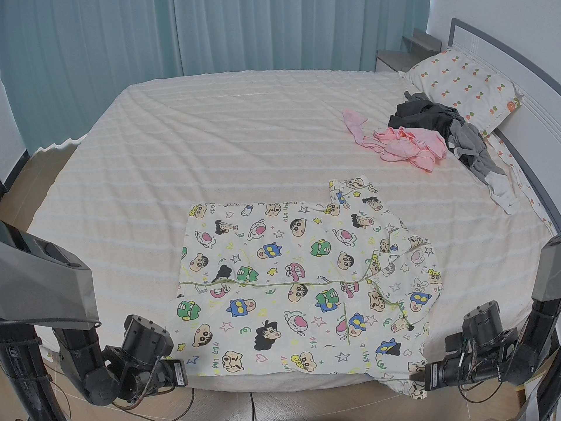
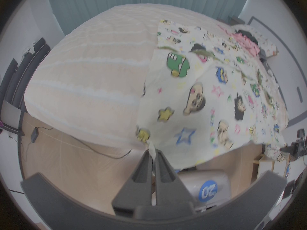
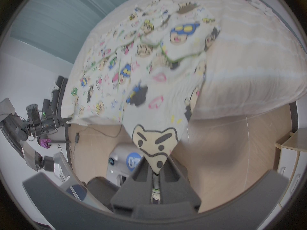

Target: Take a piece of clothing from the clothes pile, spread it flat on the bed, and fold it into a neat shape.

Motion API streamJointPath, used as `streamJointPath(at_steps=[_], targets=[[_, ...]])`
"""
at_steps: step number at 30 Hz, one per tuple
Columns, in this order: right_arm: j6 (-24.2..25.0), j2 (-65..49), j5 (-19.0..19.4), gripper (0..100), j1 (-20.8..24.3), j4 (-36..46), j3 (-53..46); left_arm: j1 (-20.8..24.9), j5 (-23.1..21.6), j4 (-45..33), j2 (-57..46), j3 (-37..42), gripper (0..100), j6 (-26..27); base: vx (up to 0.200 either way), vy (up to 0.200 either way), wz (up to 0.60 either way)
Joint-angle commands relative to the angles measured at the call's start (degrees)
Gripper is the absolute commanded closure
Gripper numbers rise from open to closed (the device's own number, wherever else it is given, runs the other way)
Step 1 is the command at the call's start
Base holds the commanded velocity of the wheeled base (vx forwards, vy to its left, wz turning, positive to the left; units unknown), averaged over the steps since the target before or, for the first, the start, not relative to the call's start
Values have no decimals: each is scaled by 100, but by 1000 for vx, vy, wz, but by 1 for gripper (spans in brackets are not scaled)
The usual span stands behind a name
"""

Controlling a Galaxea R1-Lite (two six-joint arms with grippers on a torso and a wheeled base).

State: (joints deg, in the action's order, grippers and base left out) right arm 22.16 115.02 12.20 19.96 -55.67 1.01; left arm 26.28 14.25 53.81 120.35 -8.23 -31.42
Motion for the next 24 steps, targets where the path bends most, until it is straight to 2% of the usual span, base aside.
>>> streamJointPath(at_steps=[1,3,10,17,24], targets=[[34,-392,1,100,-334,-295,127,-53,43,68,-161,-416,100,-128,0,0,0],[34,-577,1,100,-651,-356,365,-115,60,95,-433,-821,100,-392,0,0,0],[139,-700,10,100,-1073,-356,1129,-457,254,60,-433,-1831,100,-436,0,0,0],[341,-225,10,100,-1196,-383,1903,-853,245,-274,-11,-2781,100,-453,0,0,0],[587,223,19,100,-1196,-400,2500,-967,236,-626,543,-3747,100,-462,0,0,0]])
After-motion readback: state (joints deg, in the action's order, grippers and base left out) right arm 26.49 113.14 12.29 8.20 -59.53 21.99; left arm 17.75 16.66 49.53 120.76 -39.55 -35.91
